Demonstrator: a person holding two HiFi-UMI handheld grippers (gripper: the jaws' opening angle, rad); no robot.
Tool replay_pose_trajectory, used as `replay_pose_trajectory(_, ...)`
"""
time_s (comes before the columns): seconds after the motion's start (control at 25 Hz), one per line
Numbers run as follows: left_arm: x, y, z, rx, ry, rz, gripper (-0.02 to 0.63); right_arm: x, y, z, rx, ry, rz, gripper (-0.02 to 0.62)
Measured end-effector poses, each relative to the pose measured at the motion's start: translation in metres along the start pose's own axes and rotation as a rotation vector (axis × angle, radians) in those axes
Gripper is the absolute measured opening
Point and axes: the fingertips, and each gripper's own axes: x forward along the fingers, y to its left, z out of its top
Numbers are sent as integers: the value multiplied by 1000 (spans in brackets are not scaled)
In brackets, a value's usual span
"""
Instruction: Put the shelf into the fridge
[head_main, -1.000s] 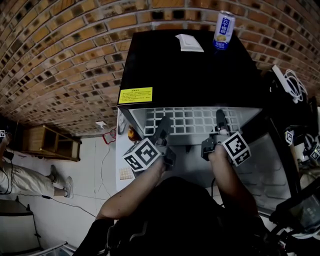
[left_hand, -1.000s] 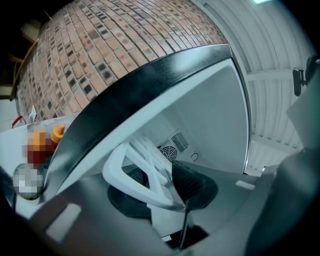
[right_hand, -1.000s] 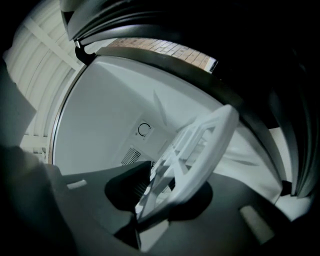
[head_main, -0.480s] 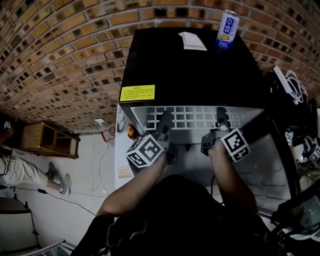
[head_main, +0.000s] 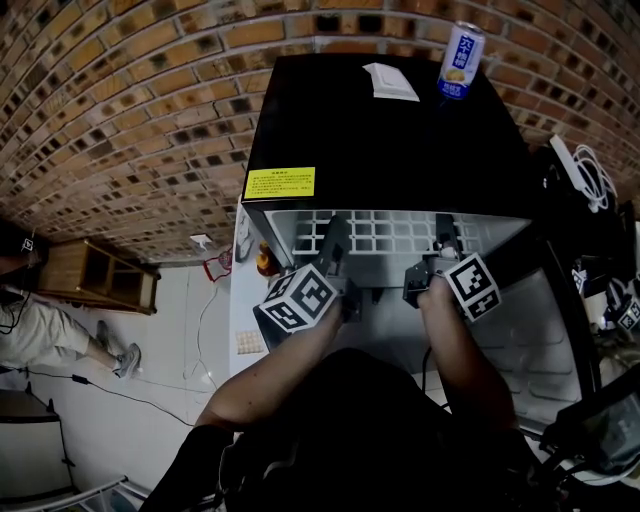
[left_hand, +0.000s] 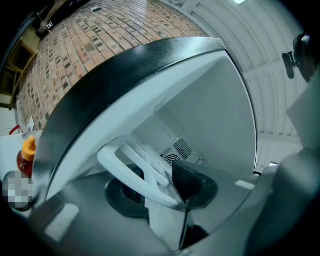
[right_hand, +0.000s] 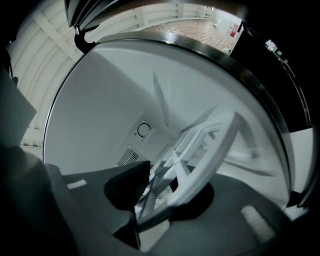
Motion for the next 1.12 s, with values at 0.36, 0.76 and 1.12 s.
replay_pose_trajectory(0.36,1,0,-1,-3,-23,29,120,0,-2,0,16,-1,-10,129)
replay_pose_trajectory(0.76,19,7,4,-7,-10,75,118,19,-3,1,14,17,-17,129)
replay_pose_trajectory(1.12,30,11,7,-3,-10,92,118,31,-4,1,16,20,-21,129)
